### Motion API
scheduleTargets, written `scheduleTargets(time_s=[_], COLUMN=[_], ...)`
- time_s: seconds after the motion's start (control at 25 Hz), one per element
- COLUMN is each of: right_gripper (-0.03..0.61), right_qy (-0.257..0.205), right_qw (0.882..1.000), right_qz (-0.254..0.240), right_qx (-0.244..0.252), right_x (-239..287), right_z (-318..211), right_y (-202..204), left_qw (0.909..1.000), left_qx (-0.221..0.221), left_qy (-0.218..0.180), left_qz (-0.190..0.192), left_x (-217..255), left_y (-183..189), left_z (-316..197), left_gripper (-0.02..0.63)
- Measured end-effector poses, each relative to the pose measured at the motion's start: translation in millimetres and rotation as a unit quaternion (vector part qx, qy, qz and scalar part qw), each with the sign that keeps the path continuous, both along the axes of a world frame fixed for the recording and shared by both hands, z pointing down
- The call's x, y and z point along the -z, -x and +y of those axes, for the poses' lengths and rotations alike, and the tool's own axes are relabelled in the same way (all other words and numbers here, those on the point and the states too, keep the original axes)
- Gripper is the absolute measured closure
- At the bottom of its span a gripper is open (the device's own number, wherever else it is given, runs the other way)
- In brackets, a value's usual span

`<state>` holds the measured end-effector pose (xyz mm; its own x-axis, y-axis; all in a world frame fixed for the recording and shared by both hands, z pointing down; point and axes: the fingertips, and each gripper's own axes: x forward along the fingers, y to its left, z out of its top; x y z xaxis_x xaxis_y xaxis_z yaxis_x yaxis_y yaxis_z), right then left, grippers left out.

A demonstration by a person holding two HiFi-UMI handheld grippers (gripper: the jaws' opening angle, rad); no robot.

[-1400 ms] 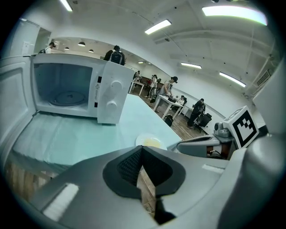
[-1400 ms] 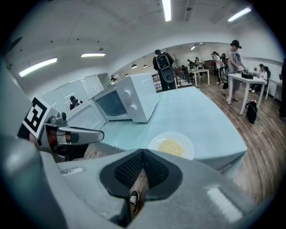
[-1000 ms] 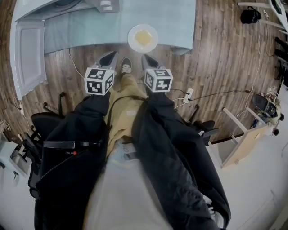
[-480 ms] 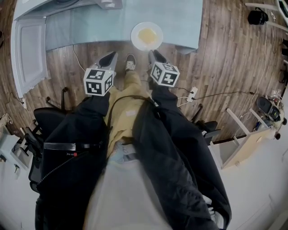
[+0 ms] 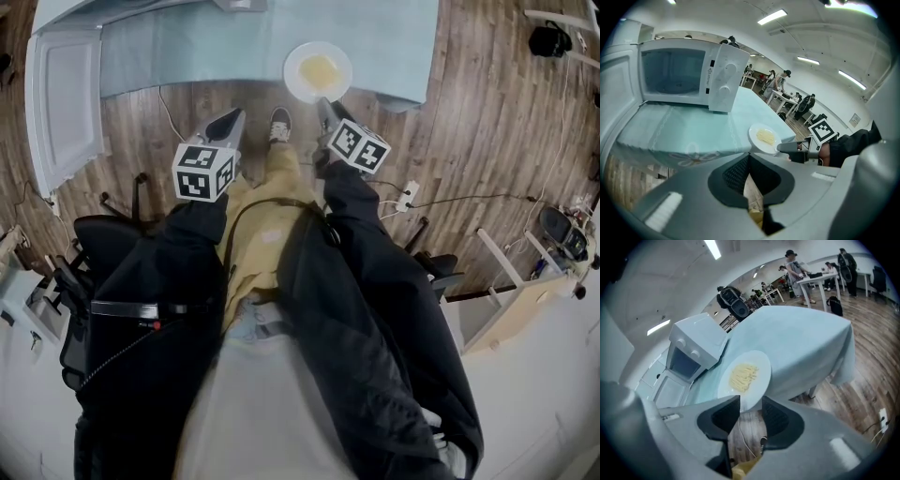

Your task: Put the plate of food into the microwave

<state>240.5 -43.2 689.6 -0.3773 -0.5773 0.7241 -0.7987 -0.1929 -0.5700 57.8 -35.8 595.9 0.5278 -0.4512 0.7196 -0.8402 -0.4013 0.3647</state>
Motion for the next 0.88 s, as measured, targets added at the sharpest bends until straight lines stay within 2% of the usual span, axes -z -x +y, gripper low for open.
scheduleTargets(time_s=[0.32, 0.52, 0.68, 0.88], right_gripper=[0.442, 0.497, 0.556, 0.571], right_qy=[0.017, 0.021, -0.004, -0.033], right_qw=[0.991, 0.977, 0.957, 0.949], right_qz=[-0.108, -0.183, -0.251, -0.273], right_qx=[-0.071, -0.109, -0.144, -0.154], right_x=[-14, -12, -2, 10], right_z=[-9, -13, -13, -11], right_y=[4, 11, 10, 14], left_qw=[1.0, 0.9999, 0.9999, 0.9999], left_qx=[0.001, 0.005, 0.006, 0.012], left_qy=[0.006, 0.009, 0.008, 0.003], left_qz=[-0.002, -0.002, 0.004, 0.01], left_x=[-3, -4, -2, 2], left_y=[9, 18, 22, 33], left_z=[8, 13, 14, 15], left_gripper=[0.618, 0.618, 0.618, 0.618])
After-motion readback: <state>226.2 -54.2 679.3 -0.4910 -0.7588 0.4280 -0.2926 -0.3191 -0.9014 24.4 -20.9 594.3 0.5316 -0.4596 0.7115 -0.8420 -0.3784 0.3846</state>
